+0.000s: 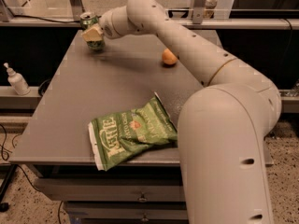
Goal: Pick green can
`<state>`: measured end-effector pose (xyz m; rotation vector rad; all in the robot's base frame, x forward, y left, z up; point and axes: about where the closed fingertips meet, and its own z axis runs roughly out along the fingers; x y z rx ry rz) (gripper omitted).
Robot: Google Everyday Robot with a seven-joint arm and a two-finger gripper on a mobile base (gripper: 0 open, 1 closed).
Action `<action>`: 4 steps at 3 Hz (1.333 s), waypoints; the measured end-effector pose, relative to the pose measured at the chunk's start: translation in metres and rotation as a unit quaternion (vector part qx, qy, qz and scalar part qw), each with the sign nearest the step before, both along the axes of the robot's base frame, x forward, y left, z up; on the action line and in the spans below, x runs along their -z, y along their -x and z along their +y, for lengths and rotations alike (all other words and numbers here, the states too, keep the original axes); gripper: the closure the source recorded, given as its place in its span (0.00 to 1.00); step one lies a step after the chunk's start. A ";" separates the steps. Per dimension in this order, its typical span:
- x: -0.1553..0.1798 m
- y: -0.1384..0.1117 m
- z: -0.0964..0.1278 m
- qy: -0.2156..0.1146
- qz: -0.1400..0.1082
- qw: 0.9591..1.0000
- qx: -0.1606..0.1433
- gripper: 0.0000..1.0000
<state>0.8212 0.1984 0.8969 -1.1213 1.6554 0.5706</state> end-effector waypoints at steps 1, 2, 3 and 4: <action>-0.030 0.017 -0.021 -0.008 -0.003 1.000 -0.002 0.87; -0.074 0.050 -0.049 -0.023 -0.009 1.000 -0.015 1.00; -0.108 0.091 -0.087 -0.046 -0.003 0.999 -0.022 1.00; -0.108 0.090 -0.095 -0.048 -0.002 0.999 -0.016 1.00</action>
Offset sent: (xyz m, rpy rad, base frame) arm -0.0906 -0.0933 0.1318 0.0853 -0.0381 0.0507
